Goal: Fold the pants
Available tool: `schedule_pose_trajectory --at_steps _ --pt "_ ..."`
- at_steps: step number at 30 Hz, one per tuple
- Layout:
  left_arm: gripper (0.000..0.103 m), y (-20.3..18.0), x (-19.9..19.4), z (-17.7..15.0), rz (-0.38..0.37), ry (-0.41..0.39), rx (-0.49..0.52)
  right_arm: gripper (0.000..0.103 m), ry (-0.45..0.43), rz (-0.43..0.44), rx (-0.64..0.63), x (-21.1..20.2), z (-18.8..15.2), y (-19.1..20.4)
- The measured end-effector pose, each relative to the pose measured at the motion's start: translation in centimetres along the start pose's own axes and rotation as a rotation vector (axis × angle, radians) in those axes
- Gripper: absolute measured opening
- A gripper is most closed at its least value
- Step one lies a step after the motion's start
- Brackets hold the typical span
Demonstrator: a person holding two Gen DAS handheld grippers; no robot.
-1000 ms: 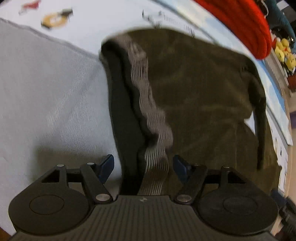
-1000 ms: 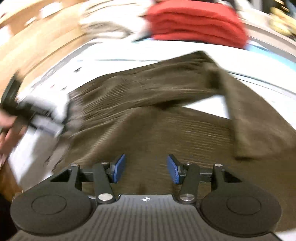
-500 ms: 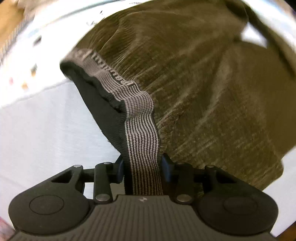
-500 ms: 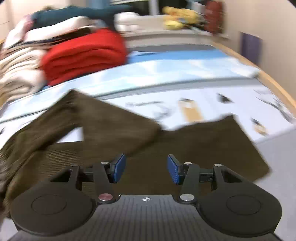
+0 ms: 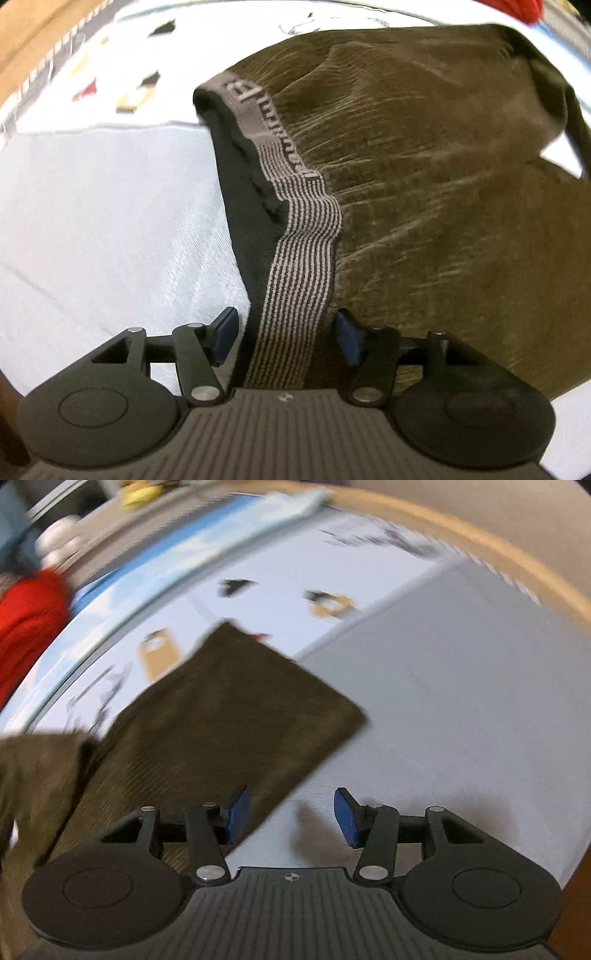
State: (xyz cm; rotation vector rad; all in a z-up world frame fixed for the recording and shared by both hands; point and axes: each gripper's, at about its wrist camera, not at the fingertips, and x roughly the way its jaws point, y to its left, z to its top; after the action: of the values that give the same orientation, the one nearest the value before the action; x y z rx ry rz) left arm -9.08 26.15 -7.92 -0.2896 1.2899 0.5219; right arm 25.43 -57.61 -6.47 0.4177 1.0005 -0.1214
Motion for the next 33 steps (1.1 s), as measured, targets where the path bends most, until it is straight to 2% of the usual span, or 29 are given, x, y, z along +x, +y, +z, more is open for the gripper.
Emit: schedule_pose_trajectory --at_steps 2,5,6,12,16,19,21,23,24,26,30,33 --pt "0.068 0.2 0.9 0.3 -0.029 0.039 -0.013 0.052 0.024 -0.003 0.081 1.6 0.4 -1.6" --pt "0.071 0.2 1.6 0.5 -0.033 0.058 0.007 0.053 0.057 -0.011 0.176 3.4 0.6 -3.2" --pt "0.071 0.1 3.0 1.5 -0.032 0.062 0.014 0.053 0.057 -0.003 0.197 3.8 0.6 -3.4" --pt "0.074 -0.2 3.6 2.1 -0.029 0.07 0.017 0.055 0.062 0.032 0.192 6.7 1.1 -2.2" --pt "0.075 -0.7 3.5 2.1 -0.03 0.067 0.029 0.07 0.045 0.043 0.234 7.7 1.4 -1.3" --pt "0.076 -0.7 3.7 2.2 -0.037 0.057 0.047 0.069 0.024 0.023 0.239 7.9 1.5 -0.5" --pt "0.076 -0.6 4.0 2.2 -0.046 0.051 0.053 0.053 0.01 0.004 0.209 8.0 1.4 0.5" --pt "0.073 -0.4 3.9 2.0 -0.056 0.042 0.065 0.019 0.009 0.009 0.203 8.2 1.3 1.0" --pt "0.071 -0.5 3.8 2.0 -0.057 0.037 0.074 0.013 0.009 0.003 0.213 8.2 1.3 1.0" --pt "0.068 -0.6 3.8 1.9 -0.059 0.027 0.094 0.008 -0.001 -0.009 0.239 7.9 1.2 0.8" --pt "0.049 -0.4 3.4 2.1 -0.063 0.01 0.096 0.007 -0.069 0.002 0.267 5.9 1.4 0.8" --pt "0.043 -0.1 3.1 2.2 -0.072 -0.003 0.098 0.007 -0.088 -0.018 0.274 4.4 1.3 0.4"
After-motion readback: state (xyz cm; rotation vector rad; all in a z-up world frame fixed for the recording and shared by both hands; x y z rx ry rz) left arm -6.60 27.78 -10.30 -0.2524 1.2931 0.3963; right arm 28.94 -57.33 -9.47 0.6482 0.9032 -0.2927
